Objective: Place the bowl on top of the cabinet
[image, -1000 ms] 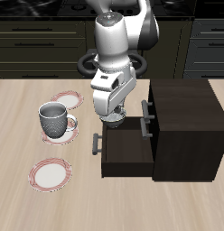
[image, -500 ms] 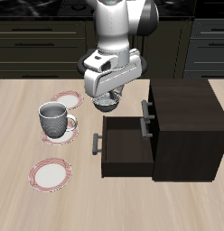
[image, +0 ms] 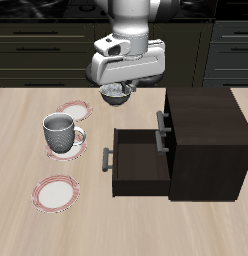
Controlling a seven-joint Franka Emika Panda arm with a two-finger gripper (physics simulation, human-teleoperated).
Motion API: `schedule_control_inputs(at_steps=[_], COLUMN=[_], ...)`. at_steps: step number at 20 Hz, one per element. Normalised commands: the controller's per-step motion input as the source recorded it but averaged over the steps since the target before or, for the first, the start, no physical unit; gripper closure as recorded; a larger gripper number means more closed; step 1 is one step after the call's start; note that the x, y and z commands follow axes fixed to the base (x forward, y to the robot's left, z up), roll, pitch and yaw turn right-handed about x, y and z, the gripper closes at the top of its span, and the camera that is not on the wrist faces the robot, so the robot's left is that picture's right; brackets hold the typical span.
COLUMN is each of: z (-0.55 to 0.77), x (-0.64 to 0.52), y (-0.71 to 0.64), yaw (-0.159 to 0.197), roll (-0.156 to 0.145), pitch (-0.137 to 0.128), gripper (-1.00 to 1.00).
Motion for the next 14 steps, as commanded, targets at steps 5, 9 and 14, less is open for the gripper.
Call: schedule_control_inputs(at_steps=[5,9,14], z=[0.36,0.36,0.29], x=[-0.09,-0.2,-0.09], y=[-0.02,0.0,0.01], yaw=[-0.182,-0.196,-0.121], roll=[-0.052,-0.012,-0.035], pitch=[-0.009,-0.029,-0.033], gripper=[1.0,1.0,1.0])
